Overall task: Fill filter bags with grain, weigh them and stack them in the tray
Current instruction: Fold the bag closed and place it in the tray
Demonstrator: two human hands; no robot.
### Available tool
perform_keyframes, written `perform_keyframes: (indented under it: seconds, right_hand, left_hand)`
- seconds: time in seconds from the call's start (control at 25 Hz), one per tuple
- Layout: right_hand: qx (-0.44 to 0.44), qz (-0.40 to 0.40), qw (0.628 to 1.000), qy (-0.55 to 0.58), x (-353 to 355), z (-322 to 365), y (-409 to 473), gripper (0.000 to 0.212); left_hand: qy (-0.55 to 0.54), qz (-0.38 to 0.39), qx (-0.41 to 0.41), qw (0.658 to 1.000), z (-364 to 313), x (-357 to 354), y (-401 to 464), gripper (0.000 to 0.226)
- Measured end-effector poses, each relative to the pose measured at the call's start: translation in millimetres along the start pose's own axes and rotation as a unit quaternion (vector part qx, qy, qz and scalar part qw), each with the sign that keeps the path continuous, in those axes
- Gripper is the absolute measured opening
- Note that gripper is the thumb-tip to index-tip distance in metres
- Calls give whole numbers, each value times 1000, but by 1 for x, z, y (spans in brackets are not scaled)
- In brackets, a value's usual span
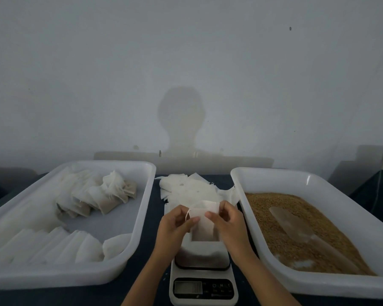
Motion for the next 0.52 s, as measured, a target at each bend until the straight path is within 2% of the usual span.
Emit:
perform_keyframes:
  seconds: [0.16, 0.28, 0.4, 0.52]
  right_hand:
    - [31, 12, 999, 3, 0, -16, -3, 16]
    - [37, 2, 999, -25, -1, -31, -6, 11]
    - [26, -2, 999, -48, 0, -43, -7, 11]
    - [30, 22, 998, -49, -1, -50, -8, 8]
  left_hand:
    - [-42, -26, -27, 998, 6, 0, -1, 5]
    - [4, -37, -3, 999, 18, 3, -5, 13]
    - [77, -17, 14, 997, 25, 8, -5, 8]
    - [111, -3, 7, 994, 26, 14, -4, 25]
Point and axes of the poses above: each hand's wrist, its own y-axis towards the middle knuckle, its own x-axis out of the back of the hand, z = x × y, the point moved 2 cm from there along y, towards the middle knuckle, and after that the axes turned 15 degrees about -y, right-handed, at the moved point
